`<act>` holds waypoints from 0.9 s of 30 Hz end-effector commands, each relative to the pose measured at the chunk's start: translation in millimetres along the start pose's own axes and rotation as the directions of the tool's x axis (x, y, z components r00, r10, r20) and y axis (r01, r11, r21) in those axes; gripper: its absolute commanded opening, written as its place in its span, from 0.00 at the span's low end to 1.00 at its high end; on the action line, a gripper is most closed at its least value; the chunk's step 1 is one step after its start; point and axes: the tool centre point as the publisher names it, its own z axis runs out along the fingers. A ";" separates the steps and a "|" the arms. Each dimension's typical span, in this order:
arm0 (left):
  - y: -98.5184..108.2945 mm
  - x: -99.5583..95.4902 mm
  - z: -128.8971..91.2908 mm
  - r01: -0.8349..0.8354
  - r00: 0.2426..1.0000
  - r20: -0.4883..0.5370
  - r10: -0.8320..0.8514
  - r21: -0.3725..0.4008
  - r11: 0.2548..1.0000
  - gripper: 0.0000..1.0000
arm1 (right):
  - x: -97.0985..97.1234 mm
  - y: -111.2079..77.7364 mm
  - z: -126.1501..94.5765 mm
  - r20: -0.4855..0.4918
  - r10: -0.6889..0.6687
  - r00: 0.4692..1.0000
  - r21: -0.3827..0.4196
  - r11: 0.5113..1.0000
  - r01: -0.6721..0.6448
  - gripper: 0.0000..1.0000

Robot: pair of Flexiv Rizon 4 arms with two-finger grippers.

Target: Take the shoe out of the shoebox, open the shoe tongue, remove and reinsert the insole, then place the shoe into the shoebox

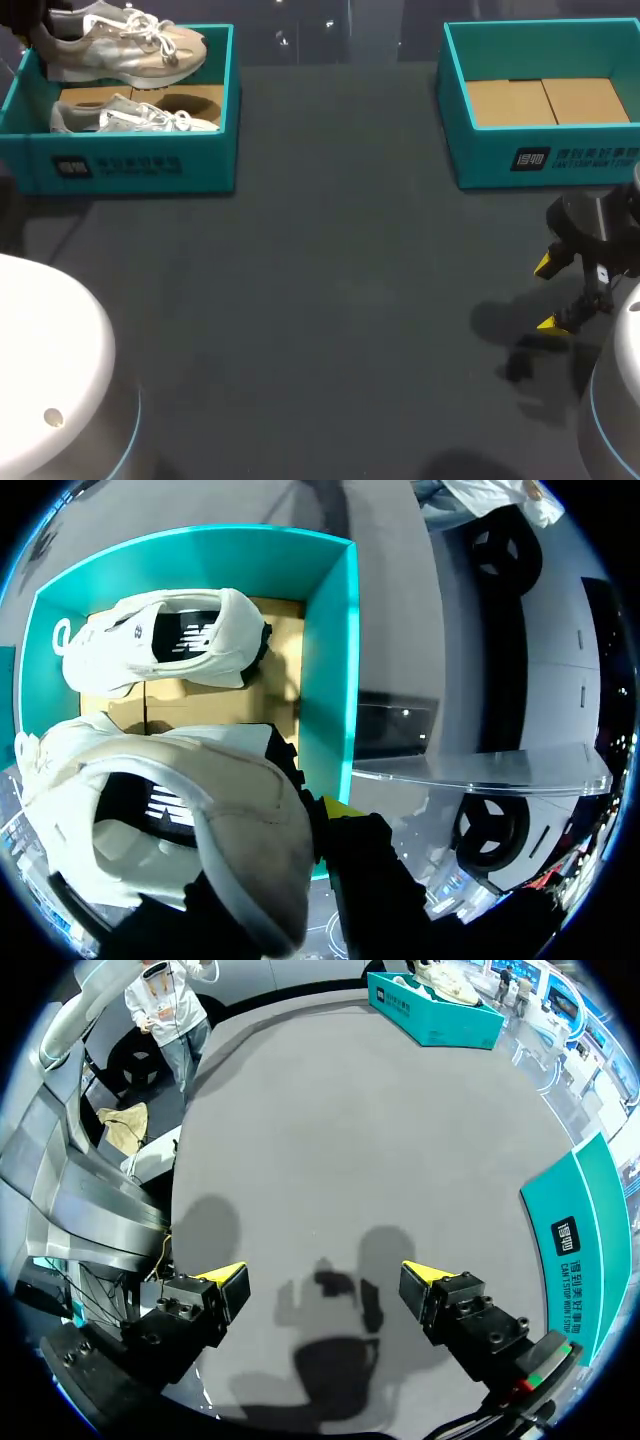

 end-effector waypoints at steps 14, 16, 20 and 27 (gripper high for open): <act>19.8 -22.3 42.1 0.010 0.999 -0.042 -0.007 0.070 0.998 0.00 | 1.1 -0.1 0.2 0.002 0.000 1.000 0.001 1.000 0.000 1.00; 21.5 -24.0 44.4 0.012 0.999 -0.043 -0.008 0.084 0.996 0.00 | 1.1 -0.1 0.2 0.002 0.000 1.000 0.001 1.000 0.000 1.00; 24.1 -28.9 49.8 0.019 0.999 -0.049 -0.014 0.092 0.996 0.00 | 1.1 -0.1 0.2 0.002 0.000 1.000 0.001 1.000 0.000 1.00; 29.4 -34.2 58.9 0.033 0.998 -0.057 -0.028 0.102 0.994 0.00 | 1.1 -0.1 0.2 0.002 0.000 1.000 0.001 1.000 0.000 1.00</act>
